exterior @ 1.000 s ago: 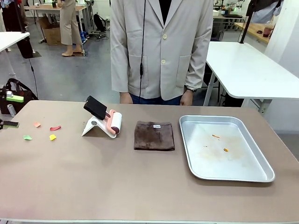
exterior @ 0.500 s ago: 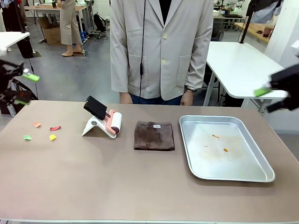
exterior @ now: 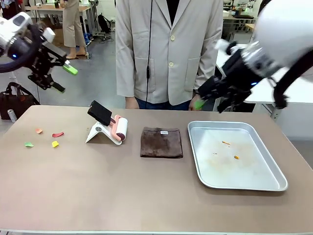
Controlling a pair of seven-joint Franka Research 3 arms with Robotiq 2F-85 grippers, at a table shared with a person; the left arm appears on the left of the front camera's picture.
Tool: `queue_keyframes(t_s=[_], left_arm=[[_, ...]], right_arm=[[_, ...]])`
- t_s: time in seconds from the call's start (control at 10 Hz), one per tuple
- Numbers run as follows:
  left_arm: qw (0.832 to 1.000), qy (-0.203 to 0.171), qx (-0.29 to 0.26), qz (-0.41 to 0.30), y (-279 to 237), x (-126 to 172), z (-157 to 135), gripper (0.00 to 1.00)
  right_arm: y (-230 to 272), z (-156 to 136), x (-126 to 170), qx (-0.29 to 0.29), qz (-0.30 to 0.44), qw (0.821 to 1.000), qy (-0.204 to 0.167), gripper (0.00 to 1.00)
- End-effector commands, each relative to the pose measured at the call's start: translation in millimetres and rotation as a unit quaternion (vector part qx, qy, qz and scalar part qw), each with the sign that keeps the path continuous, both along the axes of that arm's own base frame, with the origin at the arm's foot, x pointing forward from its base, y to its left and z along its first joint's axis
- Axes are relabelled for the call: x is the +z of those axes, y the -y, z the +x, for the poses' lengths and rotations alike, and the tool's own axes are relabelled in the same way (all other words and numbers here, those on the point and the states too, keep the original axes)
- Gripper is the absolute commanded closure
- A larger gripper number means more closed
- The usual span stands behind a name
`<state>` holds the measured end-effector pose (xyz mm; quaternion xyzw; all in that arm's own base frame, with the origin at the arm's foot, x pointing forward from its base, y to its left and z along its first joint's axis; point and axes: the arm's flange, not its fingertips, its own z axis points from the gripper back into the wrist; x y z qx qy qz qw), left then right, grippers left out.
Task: Clean the surface of the table.
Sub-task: Hold the Lint Roller with your left hand and the towel with your right hand.
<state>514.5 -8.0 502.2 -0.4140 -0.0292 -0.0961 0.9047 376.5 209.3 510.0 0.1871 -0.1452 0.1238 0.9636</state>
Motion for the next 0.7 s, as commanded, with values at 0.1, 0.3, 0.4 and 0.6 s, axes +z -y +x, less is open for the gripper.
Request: queue_keyframes(t_s=[0.1, 0.3, 0.4, 0.6], left_arm=[[0.997, -0.007, -0.01, 0.073, 13, -7, 8, 0.0], [0.996, -0.005, 0.003, 0.087, 28, -24, 5, 0.0], [0.997, -0.006, 0.006, 0.079, 32, -41, 3, 0.0], [0.997, -0.03, 0.014, 0.07, 51, -69, -7, 0.0]], right_arm=[[-67, 27, -36, -0.031, -0.077, 0.996, 0.013, 0.0], [-95, 36, -65, -0.081, -0.098, 0.991, 0.035, 0.0], [-101, 41, -79, -0.089, -0.097, 0.989, 0.061, 0.0], [-110, 48, -102, -0.106, -0.11, 0.986, 0.069, 0.0]])
